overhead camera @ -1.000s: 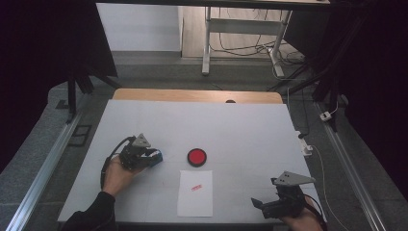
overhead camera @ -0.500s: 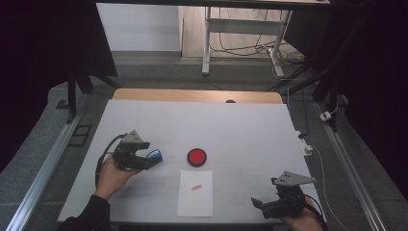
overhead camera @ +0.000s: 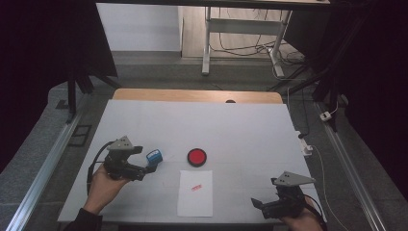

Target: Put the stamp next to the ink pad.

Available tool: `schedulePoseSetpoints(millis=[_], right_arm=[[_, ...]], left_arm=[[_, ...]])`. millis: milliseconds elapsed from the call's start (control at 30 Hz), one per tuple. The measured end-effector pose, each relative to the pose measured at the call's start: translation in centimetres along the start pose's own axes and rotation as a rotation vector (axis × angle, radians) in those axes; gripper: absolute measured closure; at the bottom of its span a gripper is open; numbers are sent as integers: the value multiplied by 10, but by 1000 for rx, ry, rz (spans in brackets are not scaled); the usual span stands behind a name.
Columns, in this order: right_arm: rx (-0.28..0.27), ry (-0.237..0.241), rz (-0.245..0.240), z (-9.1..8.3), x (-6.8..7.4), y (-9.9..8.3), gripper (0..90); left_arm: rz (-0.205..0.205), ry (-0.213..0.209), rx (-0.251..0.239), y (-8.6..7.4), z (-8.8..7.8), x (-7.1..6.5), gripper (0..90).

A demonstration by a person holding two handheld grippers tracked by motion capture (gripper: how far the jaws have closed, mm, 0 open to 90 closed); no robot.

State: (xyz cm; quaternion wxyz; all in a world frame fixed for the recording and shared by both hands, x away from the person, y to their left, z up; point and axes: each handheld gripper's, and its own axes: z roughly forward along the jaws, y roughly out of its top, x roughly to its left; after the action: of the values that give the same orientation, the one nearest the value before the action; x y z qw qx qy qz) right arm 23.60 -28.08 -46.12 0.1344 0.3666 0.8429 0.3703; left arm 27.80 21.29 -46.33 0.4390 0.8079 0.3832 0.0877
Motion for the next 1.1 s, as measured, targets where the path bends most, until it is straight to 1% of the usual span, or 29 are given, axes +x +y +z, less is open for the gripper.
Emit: schedulePoseSetpoints(millis=[367,733,933,1100], right_arm=[[1,2,-1,0,0,0,1],[4,3,-2,1,0,0,1],[3,1,2,1,0,0,1],[7,1,0,0,0,0,1]], left_arm=[[-24,10,-13,-14,-17,-7,30],[-20,33,1,-29,-30,-16,13],[-6,58,-1,-39,-39,-23,3],[-18,53,-10,-45,-45,-26,0]])
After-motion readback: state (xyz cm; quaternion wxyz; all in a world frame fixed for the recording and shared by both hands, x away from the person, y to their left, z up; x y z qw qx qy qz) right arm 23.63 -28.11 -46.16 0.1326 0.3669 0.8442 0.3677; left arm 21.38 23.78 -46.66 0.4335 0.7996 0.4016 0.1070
